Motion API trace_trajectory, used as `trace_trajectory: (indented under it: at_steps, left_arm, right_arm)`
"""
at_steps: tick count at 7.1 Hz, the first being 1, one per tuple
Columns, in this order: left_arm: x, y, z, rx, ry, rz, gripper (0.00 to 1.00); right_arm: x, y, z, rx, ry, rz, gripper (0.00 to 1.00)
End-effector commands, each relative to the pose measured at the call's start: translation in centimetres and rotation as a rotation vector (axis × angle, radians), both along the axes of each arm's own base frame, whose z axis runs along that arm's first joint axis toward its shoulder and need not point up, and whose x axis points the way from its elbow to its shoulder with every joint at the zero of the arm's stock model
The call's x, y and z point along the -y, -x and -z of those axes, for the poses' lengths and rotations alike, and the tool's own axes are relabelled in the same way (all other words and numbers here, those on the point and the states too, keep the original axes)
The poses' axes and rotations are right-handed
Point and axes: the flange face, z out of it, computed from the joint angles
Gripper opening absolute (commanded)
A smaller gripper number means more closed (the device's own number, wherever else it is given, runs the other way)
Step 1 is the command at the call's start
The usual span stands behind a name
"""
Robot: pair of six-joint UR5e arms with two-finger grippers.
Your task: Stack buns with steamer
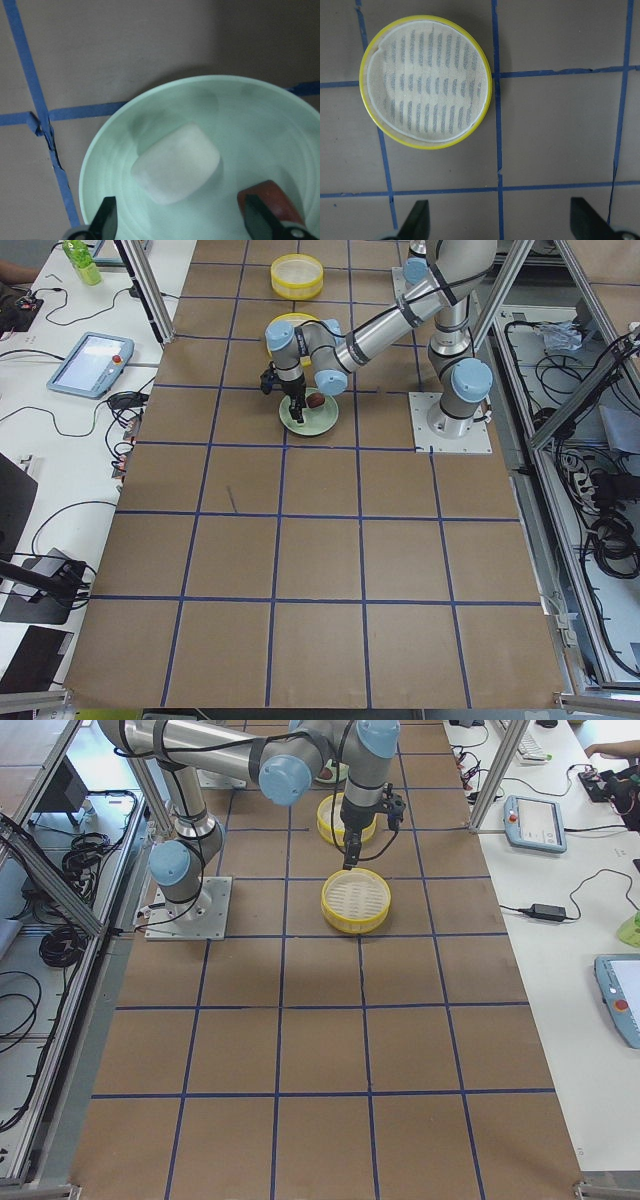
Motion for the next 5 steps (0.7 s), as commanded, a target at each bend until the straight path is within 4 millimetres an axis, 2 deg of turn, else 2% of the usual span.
trace_trajectory:
  at_steps: [1, 2, 3, 4, 5]
  left_arm:
    - [1.5, 0.0, -1.2, -0.003, 0.133, 0.003, 0.00]
    - [1.6, 0.0, -2.1, 0.001, 0.154, 0.005, 0.00]
    - [2.2, 1.2, -5.3, 0.012, 0.227, 0.037, 0.00]
    - [2.2, 3.0, -10.3, 0.009, 0.305, 0.059, 0.00]
    - [0.9, 7.0, -13.9, -0.033, 0.302, 0.095, 0.00]
  right_arm:
    - [1.4, 0.8, 7.0, -0.002, 0.006, -0.017, 1.00]
    - [1.5, 0.7, 10.3, -0.006, 0.035, -0.036, 1.00]
    - [1.9, 0.8, 14.7, -0.006, 0.039, -0.038, 1.00]
    - [2.3, 1.0, 18.5, -0.008, 0.055, -0.037, 1.00]
    - [2.9, 1.2, 22.0, -0.020, 0.079, -0.053, 1.00]
